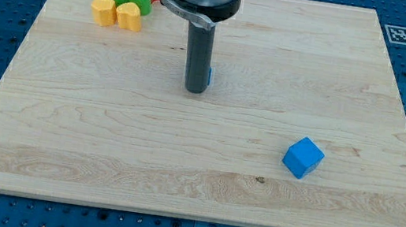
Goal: Place the blue triangle right to the red star and green circle
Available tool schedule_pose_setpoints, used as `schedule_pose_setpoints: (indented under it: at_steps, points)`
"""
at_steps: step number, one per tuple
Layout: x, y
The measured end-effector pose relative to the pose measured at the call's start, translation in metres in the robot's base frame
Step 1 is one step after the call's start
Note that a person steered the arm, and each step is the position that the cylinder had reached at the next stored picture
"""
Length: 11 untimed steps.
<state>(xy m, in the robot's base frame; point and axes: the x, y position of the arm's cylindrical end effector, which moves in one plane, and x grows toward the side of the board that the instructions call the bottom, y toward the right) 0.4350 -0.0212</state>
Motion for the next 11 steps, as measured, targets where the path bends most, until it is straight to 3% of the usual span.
schedule_pose_setpoints:
  at_steps: [1, 2, 3, 4, 6, 9, 11]
  points:
    - [0.017, 0.007]
    - [-0.002, 0.005]
    - [-0.057, 0.001]
    - [-0.079, -0.006]
    - [-0.083, 0.01]
    - [-0.14, -0.065]
    - [-0.139, -0.046]
